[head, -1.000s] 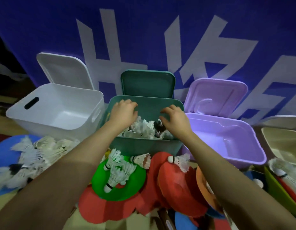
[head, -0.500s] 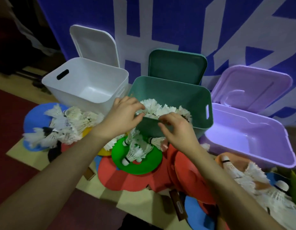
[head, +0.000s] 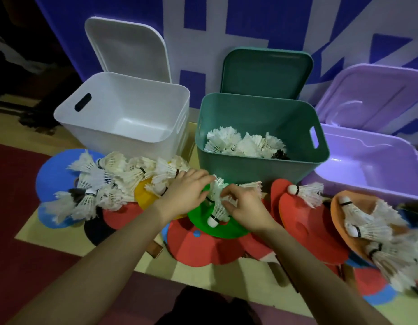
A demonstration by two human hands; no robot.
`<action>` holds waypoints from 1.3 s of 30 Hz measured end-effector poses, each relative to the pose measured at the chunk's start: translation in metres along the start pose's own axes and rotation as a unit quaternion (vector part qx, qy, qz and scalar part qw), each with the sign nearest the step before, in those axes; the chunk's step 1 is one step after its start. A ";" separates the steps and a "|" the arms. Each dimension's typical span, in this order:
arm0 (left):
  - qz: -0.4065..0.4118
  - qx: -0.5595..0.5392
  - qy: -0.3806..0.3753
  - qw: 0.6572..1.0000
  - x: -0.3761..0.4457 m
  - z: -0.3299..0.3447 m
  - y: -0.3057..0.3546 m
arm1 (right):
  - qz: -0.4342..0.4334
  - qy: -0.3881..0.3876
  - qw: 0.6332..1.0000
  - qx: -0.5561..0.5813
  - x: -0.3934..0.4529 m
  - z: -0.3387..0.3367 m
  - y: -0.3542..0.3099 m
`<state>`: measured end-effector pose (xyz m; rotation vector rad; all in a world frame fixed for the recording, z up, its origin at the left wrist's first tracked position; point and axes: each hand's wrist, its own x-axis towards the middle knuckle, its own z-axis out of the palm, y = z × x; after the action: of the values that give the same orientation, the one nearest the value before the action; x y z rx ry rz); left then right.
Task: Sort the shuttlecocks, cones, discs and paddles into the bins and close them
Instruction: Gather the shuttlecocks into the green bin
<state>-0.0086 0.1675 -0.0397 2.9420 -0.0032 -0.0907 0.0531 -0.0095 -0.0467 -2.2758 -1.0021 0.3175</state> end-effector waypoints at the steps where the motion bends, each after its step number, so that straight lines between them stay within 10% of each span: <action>1: 0.013 -0.004 0.004 1.000 0.005 0.001 -0.004 | -0.004 0.033 0.999 0.006 -0.001 -0.001 -0.001; 10: 0.101 -0.022 -0.027 0.994 0.030 0.017 -0.005 | 0.040 0.188 0.979 -0.062 -0.030 -0.018 -0.004; 18: -0.008 -0.063 0.061 0.996 0.022 0.029 -0.005 | 0.030 0.205 0.974 -0.089 -0.031 -0.020 -0.001; 29: 0.062 -0.126 0.247 0.959 0.027 -0.092 0.030 | -0.132 0.333 0.934 -0.016 0.015 -0.092 -0.035; 39: -0.015 0.004 0.240 0.971 0.109 -0.116 0.021 | -0.065 0.297 0.952 -0.041 0.089 -0.120 0.001</action>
<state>0.1079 0.1683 0.0714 2.8916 0.1126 0.6162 0.1673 0.0012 0.0483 -2.1544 -0.8407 -0.4521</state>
